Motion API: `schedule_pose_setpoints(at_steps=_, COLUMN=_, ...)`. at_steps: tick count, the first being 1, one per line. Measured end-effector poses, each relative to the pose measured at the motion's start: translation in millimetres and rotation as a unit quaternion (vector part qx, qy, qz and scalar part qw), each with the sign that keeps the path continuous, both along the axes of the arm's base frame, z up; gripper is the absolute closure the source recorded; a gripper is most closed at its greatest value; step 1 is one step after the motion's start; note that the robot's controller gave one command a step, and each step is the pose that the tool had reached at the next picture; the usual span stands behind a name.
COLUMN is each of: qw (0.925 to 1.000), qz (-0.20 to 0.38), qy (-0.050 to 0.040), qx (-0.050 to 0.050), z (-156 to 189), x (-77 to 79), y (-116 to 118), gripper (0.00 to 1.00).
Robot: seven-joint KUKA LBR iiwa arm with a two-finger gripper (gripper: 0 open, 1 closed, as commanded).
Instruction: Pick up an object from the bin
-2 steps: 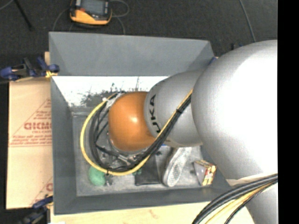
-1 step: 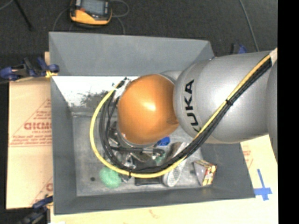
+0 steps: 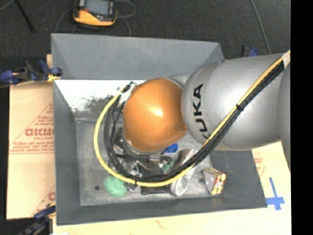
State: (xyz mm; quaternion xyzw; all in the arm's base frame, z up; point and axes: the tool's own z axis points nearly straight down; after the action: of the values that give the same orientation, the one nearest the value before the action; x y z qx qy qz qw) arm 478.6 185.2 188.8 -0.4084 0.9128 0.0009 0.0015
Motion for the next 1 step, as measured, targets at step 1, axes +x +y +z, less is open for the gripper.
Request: schedule_pose_setpoints(at_steps=1, qw=0.9983, qz=0.058, qy=-0.0020, qx=0.000, z=-34.0, x=0.4, y=-0.5, gripper=1.00)
